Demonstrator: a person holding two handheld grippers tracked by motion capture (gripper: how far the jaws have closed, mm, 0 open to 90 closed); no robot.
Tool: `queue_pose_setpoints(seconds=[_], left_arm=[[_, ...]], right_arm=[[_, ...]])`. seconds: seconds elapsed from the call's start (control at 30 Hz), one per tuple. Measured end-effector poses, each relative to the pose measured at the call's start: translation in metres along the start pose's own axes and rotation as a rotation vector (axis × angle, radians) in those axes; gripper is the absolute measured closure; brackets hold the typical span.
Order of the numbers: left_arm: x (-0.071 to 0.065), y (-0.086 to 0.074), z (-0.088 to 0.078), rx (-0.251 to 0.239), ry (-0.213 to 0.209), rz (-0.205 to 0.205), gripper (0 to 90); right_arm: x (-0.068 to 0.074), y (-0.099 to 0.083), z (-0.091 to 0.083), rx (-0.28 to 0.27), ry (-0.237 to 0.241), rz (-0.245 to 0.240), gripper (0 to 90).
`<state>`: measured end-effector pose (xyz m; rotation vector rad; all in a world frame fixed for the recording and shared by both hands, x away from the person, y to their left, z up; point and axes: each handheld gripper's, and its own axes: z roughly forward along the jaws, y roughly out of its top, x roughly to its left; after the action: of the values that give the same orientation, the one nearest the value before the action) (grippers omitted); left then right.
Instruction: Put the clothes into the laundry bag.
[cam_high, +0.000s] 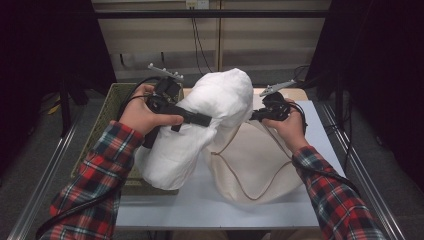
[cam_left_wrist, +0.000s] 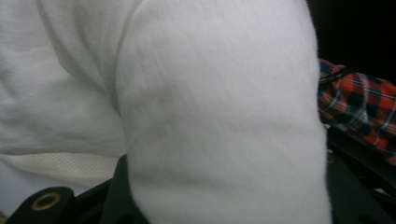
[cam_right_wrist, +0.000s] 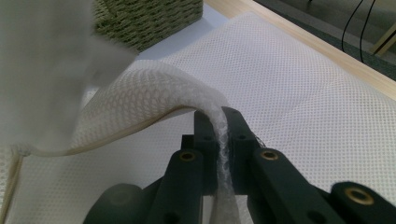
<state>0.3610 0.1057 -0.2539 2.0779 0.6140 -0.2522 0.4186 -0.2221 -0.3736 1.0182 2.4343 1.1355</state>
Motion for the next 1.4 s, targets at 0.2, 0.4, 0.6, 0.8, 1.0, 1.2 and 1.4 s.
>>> queue_pose_setpoints(seconds=[0.2, 0.4, 0.6, 0.8, 1.0, 1.2, 1.4], left_arm=[[-0.012, 0.004, 0.009, 0.013, -0.047, 0.056, 54.6], [-0.023, 0.006, 0.019, 0.019, -0.107, 0.091, 54.4], [-0.018, -0.004, 0.035, 0.066, -0.124, 0.067, 54.4], [-0.015, -0.01, 0.048, 0.115, -0.113, 0.063, 54.3], [-0.017, -0.014, 0.054, 0.132, -0.143, 0.072, 54.4], [-0.022, -0.021, 0.072, 0.205, -0.163, 0.077, 54.3], [-0.021, -0.028, 0.088, 0.246, -0.176, 0.072, 54.2]], right_arm=[[-0.002, -0.001, 0.004, 0.008, -0.004, 0.018, 85.8], [-0.004, -0.004, 0.008, 0.004, 0.012, 0.024, 85.9], [-0.006, -0.003, 0.003, -0.008, 0.016, 0.023, 86.0], [-0.008, 0.001, -0.005, -0.023, 0.015, 0.024, 86.0], [-0.012, 0.008, -0.014, -0.047, -0.009, 0.059, 86.0], [-0.016, 0.01, -0.02, -0.07, -0.013, 0.075, 86.0], [-0.016, 0.01, -0.02, -0.068, -0.013, 0.069, 86.0]])
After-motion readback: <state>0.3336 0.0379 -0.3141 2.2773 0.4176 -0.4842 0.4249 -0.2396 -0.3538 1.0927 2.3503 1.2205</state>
